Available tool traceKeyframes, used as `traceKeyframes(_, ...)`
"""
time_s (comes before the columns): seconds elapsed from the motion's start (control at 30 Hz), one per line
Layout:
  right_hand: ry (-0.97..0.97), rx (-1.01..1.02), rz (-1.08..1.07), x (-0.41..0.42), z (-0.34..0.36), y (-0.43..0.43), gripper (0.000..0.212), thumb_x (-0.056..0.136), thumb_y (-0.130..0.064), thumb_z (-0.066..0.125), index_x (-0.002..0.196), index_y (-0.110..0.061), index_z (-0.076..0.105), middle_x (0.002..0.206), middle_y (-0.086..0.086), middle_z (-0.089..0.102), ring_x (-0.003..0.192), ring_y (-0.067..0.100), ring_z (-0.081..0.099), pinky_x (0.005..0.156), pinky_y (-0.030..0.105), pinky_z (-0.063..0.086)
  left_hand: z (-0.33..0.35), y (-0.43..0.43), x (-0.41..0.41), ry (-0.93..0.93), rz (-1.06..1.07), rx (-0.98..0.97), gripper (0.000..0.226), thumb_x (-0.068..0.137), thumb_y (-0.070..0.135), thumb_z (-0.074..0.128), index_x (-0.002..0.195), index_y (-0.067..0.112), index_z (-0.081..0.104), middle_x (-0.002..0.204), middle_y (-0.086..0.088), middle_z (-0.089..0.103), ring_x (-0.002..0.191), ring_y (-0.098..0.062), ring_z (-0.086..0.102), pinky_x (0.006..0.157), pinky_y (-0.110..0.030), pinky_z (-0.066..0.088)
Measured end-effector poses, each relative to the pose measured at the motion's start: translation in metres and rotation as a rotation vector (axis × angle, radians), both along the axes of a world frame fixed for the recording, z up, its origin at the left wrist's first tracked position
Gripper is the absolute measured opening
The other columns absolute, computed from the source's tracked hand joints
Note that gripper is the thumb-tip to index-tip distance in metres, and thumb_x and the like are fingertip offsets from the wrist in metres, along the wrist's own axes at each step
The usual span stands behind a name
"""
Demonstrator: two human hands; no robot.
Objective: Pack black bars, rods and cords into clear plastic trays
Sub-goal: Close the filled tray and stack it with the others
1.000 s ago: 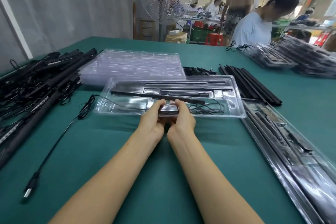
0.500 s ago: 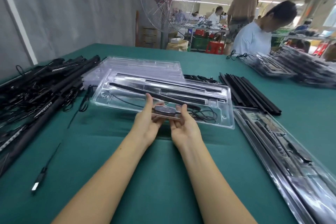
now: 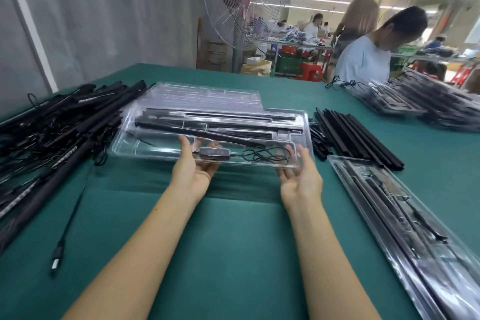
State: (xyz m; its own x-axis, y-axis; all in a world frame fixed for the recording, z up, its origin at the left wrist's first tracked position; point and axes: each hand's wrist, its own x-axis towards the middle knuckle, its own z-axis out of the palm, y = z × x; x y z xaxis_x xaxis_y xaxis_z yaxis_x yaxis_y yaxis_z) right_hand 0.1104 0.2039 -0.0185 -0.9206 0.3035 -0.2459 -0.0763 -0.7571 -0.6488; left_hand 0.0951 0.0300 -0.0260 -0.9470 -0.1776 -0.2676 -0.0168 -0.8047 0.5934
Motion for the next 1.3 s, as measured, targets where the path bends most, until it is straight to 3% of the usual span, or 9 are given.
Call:
traceKeyframes(0.23, 0.051, 0.042, 0.013, -0.006, -0.007, 0.018, 0.016, 0.097, -0.009, 0.048, 0.09, -0.01, 0.062, 0.07, -0.004, 0.072, 0.057, 0.015, 0.068, 0.065, 0.028, 0.053, 0.002, -0.003, 0.001, 0.075, -0.201, -0.112, 0.054, 0.092, 0.058, 0.034, 0.101, 0.013, 0.061, 0.086, -0.007, 0.074, 0.075, -0.019, 0.072, 0.058, -0.029, 0.057)
traceKeyframes(0.47, 0.078, -0.008, -0.047, -0.009, -0.005, 0.043, 0.018, 0.099, -0.022, 0.045, 0.093, -0.022, 0.062, 0.076, -0.009, 0.073, 0.063, 0.012, 0.062, 0.069, 0.023, 0.046, 0.06, -0.057, 0.042, 0.097, -1.047, -1.242, 0.079, 0.074, 0.071, 0.049, 0.12, 0.007, 0.058, 0.096, -0.016, 0.072, 0.089, -0.028, 0.07, 0.061, -0.03, 0.057)
traceKeyframes(0.6, 0.122, 0.059, -0.058, -0.01, -0.004, 0.045, 0.017, 0.098, -0.024, 0.047, 0.097, -0.021, 0.064, 0.083, -0.007, 0.073, 0.07, 0.011, 0.068, 0.071, 0.025, 0.048, 0.117, -0.072, 0.042, 0.562, -0.572, -1.589, 0.067, 0.065, 0.078, 0.061, 0.121, 0.041, 0.059, 0.12, 0.016, 0.064, 0.106, 0.0, 0.061, 0.088, -0.028, 0.05)
traceKeyframes(0.67, 0.134, 0.078, -0.058, -0.009, -0.004, 0.041, 0.017, 0.098, -0.024, 0.047, 0.1, -0.021, 0.064, 0.091, -0.005, 0.073, 0.075, 0.013, 0.067, 0.071, 0.025, 0.048, 0.126, -0.065, 0.015, 0.609, -0.18, -2.043, 0.078, 0.067, 0.075, 0.057, 0.133, 0.036, 0.048, 0.137, 0.018, 0.049, 0.122, 0.001, 0.045, 0.102, -0.027, 0.035)
traceKeyframes(0.73, 0.168, 0.058, -0.049, -0.008, -0.001, 0.039, 0.018, 0.097, -0.022, 0.048, 0.1, -0.019, 0.065, 0.091, -0.002, 0.073, 0.073, 0.013, 0.069, 0.067, 0.024, 0.053, 0.115, -0.056, -0.013, 0.572, -0.164, -2.319, 0.08, 0.078, 0.062, 0.054, 0.144, 0.02, 0.036, 0.149, 0.002, 0.037, 0.135, -0.013, 0.033, 0.112, -0.03, 0.024)
traceKeyframes(0.93, 0.244, 0.043, 0.018, -0.005, 0.002, 0.038, 0.02, 0.095, -0.021, 0.049, 0.104, -0.018, 0.067, 0.091, 0.0, 0.074, 0.071, 0.011, 0.07, 0.06, 0.021, 0.055, 0.099, -0.052, -0.057, 0.506, -0.337, -2.24, 0.067, 0.082, 0.055, 0.061, 0.141, 0.04, 0.033, 0.115, 0.002, 0.051, 0.111, -0.018, 0.05, 0.094, -0.032, 0.039)
traceKeyframes(1.03, 0.264, 0.032, 0.049, -0.004, 0.001, 0.039, 0.021, 0.088, -0.024, 0.052, 0.103, -0.02, 0.067, 0.092, -0.003, 0.074, 0.067, 0.007, 0.068, 0.054, 0.017, 0.049, 0.12, -0.05, -0.068, 0.469, -0.54, -2.21, 0.037, 0.077, 0.047, 0.071, 0.111, 0.038, 0.059, 0.103, 0.002, 0.046, 0.098, -0.011, 0.051, 0.086, -0.028, 0.039)
traceKeyframes(1.17, 0.306, -0.073, 0.083, -0.007, 0.004, 0.036, 0.034, 0.081, -0.03, 0.054, 0.112, -0.02, 0.062, 0.094, -0.003, 0.074, 0.07, 0.007, 0.069, 0.055, 0.017, 0.053, 0.135, -0.044, -0.068, 0.444, -0.747, -2.133, 0.024, 0.079, 0.036, 0.073, 0.091, 0.029, 0.053, 0.097, 0.007, 0.057, 0.084, -0.008, 0.054, 0.076, -0.026, 0.043)
traceKeyframes(1.3, 0.337, -0.168, 0.153, -0.009, 0.002, 0.03, 0.066, 0.074, -0.048, 0.054, 0.135, -0.027, 0.045, 0.118, -0.002, 0.064, 0.107, 0.012, 0.062, 0.073, 0.022, 0.056, 0.148, -0.042, -0.06, 0.529, -0.658, -2.042, 0.026, 0.078, 0.03, 0.075, 0.085, 0.028, 0.05, 0.078, 0.008, 0.056, 0.072, -0.013, 0.049, 0.068, -0.025, 0.041)
